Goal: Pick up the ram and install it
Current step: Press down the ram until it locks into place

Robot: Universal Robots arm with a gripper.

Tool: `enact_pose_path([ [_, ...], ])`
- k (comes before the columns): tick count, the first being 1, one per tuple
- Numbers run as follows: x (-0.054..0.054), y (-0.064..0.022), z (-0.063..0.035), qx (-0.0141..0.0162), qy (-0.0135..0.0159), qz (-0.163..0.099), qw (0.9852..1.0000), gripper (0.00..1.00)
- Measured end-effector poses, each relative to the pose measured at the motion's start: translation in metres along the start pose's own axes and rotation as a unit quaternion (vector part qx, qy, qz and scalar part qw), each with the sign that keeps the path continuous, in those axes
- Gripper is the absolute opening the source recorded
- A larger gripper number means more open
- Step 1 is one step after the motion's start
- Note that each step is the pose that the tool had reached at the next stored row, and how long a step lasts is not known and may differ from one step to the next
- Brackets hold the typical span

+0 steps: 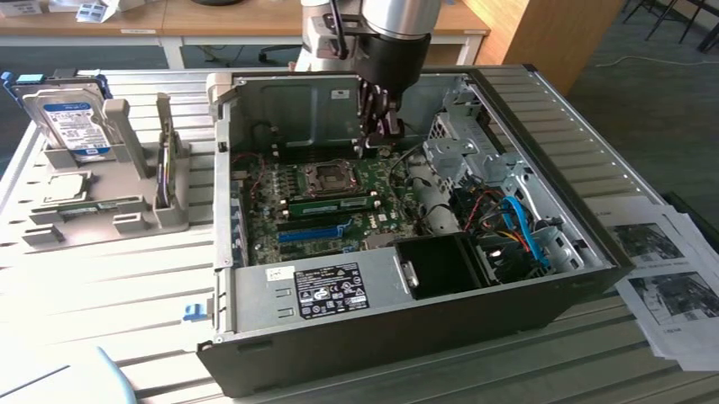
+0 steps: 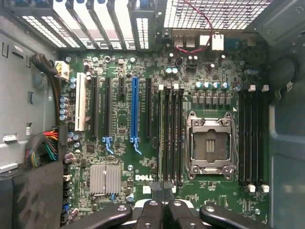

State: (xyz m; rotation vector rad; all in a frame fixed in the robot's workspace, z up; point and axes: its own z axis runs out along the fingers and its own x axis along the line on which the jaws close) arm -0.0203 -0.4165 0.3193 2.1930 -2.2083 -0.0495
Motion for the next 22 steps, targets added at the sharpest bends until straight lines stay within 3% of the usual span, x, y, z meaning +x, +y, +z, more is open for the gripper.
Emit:
enact_pose_path([
  [22,-0.0001,-0.0086,0.0003,0.0039,0.0002,-0.005,1.0,0.09],
])
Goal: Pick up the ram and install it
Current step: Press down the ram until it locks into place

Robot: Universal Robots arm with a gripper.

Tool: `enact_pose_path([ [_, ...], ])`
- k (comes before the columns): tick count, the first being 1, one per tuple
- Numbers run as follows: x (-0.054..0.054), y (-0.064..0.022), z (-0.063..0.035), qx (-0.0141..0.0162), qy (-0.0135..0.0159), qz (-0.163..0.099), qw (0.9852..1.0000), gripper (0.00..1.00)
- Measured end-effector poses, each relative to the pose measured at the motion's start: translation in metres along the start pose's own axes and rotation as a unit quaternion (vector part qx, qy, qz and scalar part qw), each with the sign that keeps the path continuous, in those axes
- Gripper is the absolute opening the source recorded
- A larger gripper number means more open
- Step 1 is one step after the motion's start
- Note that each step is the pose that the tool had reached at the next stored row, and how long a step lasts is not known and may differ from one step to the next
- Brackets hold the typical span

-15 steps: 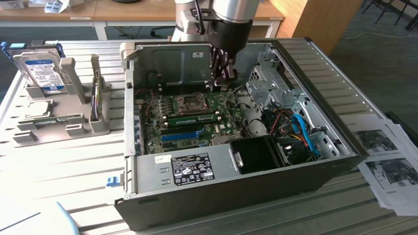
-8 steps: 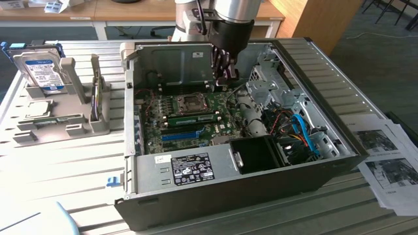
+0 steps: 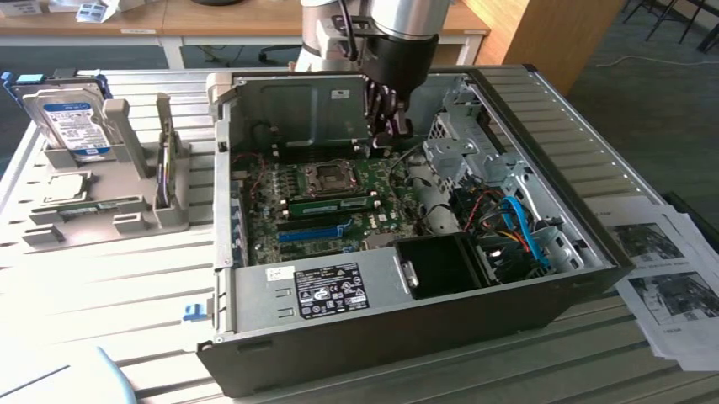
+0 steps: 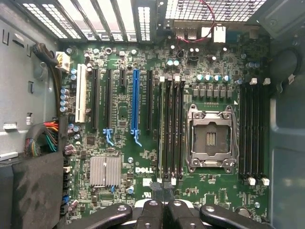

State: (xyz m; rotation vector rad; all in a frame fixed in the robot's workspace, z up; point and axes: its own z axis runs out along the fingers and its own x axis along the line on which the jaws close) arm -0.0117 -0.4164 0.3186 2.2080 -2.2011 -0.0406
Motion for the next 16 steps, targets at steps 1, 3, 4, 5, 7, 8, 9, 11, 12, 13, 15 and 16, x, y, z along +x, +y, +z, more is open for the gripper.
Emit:
enact_pose_path([
  [1,0.0,-0.0003,0.0001,0.0001,0.0,-0.001,1.0,0.09],
  [3,0.0,-0.0005,0.0002,0.0004,0.0001,-0.001,1.0,0.09],
  [4,0.0,-0.0006,0.0003,0.0007,0.0001,-0.002,1.0,0.09],
  [5,0.0,-0.0006,0.0004,0.0012,0.0001,-0.003,1.0,0.09],
  [7,0.0,-0.0007,0.0006,0.002,0.0001,-0.004,1.0,0.09],
  [8,0.0,-0.0007,0.0006,0.0024,0.0001,-0.004,1.0,0.09],
  [9,0.0,-0.0008,0.0007,0.0027,0.0002,-0.004,1.0,0.09],
  [11,0.0,-0.0009,0.0008,0.003,0.0001,-0.005,1.0,0.09],
  [12,0.0,-0.0009,0.0008,0.0031,0.0002,-0.005,1.0,0.09],
  [13,0.0,-0.0011,0.0008,0.0032,0.0002,-0.006,1.0,0.09],
  [15,0.0,-0.0014,0.0009,0.0032,0.0002,-0.006,1.0,0.09],
  [16,0.0,-0.0015,0.0009,0.0033,0.0002,-0.006,1.0,0.09],
])
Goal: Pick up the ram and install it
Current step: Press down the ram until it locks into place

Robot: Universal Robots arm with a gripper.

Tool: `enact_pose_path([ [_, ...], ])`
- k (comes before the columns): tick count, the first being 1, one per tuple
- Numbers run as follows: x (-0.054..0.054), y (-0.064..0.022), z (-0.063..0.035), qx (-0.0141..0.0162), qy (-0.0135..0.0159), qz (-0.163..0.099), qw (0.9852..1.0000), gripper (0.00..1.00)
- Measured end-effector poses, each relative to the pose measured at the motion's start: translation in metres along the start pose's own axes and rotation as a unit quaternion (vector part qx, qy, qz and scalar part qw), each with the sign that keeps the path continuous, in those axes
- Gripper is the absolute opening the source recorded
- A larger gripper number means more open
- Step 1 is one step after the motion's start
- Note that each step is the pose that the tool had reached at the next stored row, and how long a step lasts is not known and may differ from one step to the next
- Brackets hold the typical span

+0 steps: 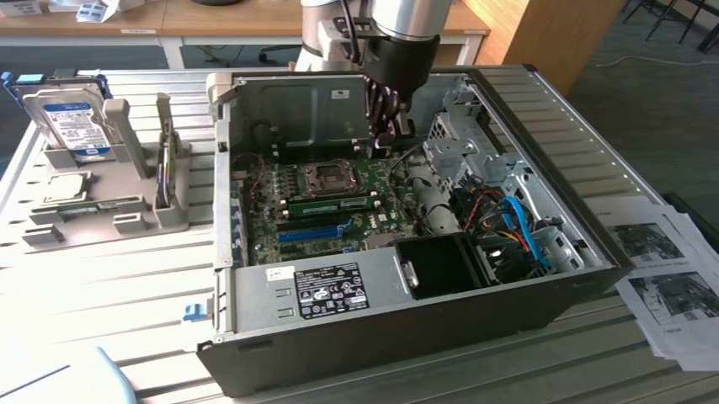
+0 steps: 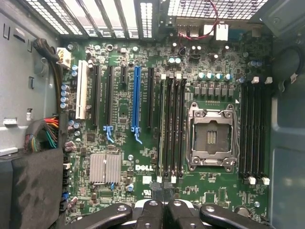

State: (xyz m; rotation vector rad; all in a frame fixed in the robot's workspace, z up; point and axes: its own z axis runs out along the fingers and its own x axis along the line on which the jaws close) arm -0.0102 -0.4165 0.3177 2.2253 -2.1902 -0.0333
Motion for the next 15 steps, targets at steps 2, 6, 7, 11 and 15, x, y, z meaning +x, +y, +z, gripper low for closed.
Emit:
enact_pose_path([
  [2,0.0,-0.0004,0.0,0.0,0.0,-0.001,1.0,0.09],
  [6,0.0,-0.0016,0.0,0.0,0.0001,-0.002,1.0,0.09],
  [7,0.0,-0.0016,0.0,0.0,0.0001,-0.002,1.0,0.09],
  [11,0.0,-0.0017,0.0001,0.0,0.0001,-0.002,1.0,0.09],
  [15,0.0,-0.0017,0.0014,0.0002,0.0,-0.002,1.0,0.09],
])
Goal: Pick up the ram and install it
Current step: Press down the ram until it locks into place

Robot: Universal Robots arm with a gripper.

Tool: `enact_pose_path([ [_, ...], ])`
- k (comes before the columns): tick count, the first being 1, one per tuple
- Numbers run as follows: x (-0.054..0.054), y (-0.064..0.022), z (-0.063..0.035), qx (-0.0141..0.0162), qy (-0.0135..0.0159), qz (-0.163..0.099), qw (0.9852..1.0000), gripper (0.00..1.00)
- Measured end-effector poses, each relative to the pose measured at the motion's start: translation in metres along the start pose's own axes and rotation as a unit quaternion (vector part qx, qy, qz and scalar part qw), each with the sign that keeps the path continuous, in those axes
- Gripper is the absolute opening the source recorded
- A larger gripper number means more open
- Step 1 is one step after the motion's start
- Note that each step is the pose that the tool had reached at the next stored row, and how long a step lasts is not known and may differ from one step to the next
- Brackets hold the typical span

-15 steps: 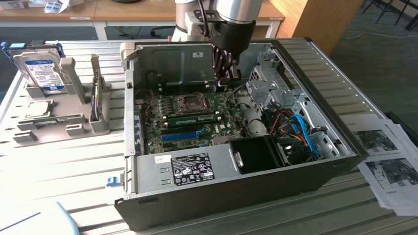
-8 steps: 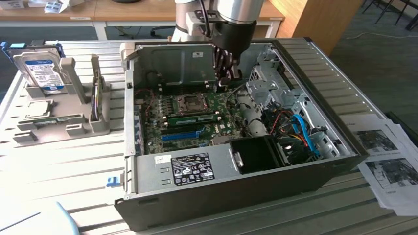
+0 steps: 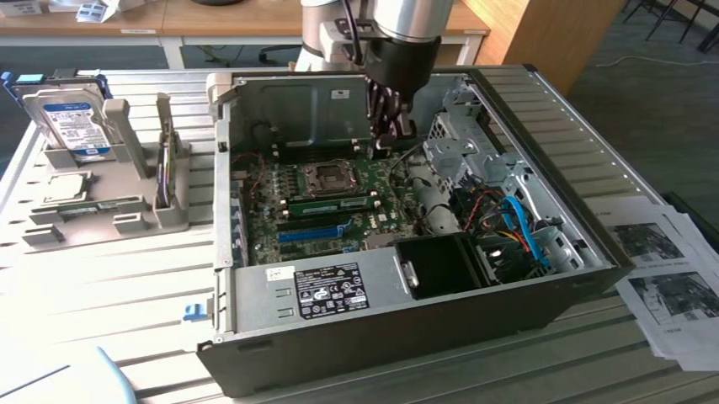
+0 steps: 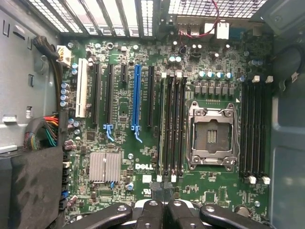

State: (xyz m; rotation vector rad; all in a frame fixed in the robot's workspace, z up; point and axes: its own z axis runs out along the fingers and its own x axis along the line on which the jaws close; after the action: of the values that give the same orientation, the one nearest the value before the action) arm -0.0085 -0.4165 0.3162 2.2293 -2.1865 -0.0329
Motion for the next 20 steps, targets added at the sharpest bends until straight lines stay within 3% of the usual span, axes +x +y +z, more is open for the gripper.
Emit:
enact_pose_path([
  [20,0.0,-0.0004,0.0127,0.0001,0.0,0.0,1.0,0.09],
])
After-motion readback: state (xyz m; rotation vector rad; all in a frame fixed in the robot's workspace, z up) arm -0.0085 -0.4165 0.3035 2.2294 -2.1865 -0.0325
